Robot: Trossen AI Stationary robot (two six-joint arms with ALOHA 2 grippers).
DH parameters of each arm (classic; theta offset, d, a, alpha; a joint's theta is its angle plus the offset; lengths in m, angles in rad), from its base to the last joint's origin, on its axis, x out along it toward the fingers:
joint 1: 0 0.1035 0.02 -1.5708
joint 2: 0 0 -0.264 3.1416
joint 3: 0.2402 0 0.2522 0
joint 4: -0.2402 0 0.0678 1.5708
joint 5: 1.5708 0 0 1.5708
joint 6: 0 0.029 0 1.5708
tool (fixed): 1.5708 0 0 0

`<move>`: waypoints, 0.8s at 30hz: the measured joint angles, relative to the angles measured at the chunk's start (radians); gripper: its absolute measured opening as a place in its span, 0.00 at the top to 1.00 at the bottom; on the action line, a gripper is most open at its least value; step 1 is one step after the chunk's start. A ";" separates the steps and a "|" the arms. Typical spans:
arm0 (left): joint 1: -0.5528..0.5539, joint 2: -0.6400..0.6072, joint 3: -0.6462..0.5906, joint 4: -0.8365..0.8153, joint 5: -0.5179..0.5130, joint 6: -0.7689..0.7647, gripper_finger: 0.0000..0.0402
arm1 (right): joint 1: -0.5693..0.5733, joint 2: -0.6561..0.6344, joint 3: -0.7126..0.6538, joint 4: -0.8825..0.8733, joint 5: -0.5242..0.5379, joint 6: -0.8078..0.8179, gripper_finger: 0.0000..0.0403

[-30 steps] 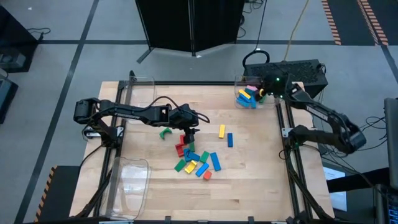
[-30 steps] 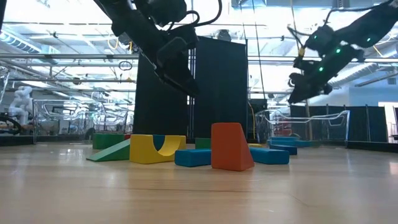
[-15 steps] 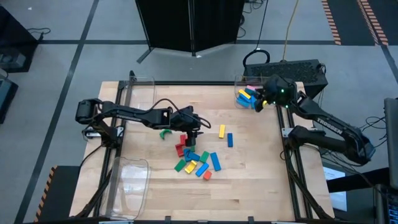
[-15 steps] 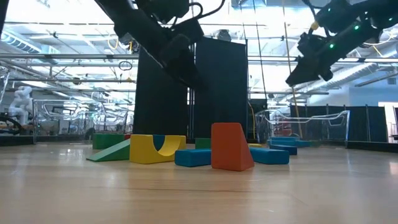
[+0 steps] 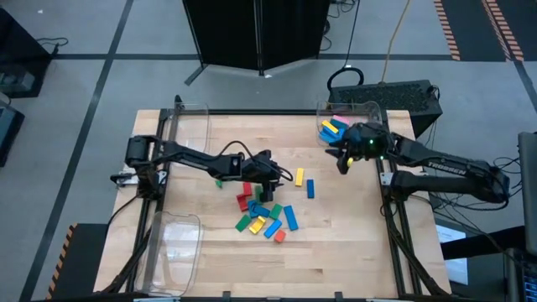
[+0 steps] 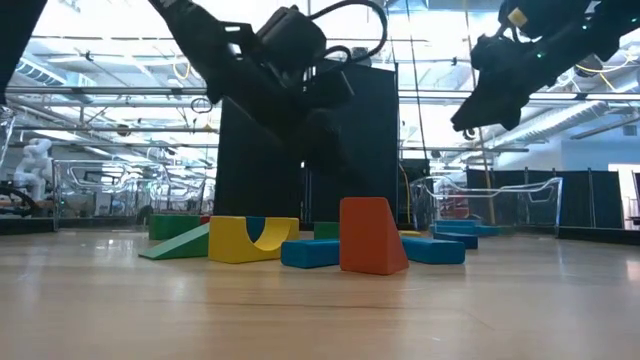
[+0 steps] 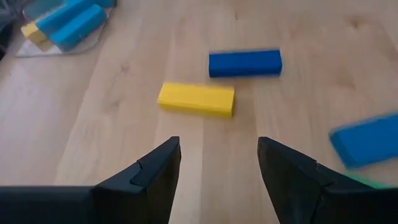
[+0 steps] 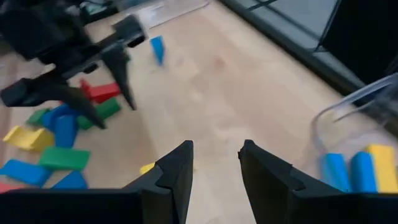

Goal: Sort blocks by size
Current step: Put the yellow rectangular block into the top right transparent bin

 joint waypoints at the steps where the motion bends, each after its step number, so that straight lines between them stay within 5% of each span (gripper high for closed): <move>1: 0.000 0.010 0.000 0.019 0.000 -0.012 0.46 | 0.022 0.000 0.000 -0.004 0.010 0.014 0.68; 12: 0.001 0.133 0.002 0.259 -0.094 -0.248 0.46 | 0.199 0.000 -0.073 0.007 0.288 0.161 0.68; 24: -0.009 0.216 0.170 0.122 -0.178 -0.401 0.46 | 0.261 0.000 -0.074 0.052 0.391 0.205 0.68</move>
